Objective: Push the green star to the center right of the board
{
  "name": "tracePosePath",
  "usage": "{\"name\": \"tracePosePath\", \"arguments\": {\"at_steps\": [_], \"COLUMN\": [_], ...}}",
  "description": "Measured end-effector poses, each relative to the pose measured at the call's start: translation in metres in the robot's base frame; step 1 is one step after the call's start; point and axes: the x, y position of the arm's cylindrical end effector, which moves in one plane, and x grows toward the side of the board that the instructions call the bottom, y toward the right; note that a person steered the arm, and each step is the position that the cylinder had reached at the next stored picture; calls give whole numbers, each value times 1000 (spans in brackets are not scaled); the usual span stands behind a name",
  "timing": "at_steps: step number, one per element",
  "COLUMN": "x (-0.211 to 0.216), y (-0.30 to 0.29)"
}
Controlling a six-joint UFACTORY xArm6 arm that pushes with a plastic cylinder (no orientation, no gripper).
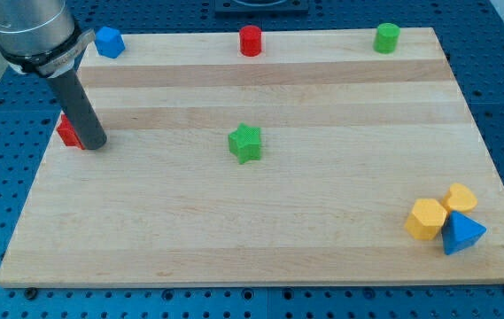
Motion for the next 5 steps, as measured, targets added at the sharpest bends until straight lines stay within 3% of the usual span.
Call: {"name": "tracePosePath", "arguments": {"at_steps": [3, 5], "x": [0, -12], "y": [2, 72]}}
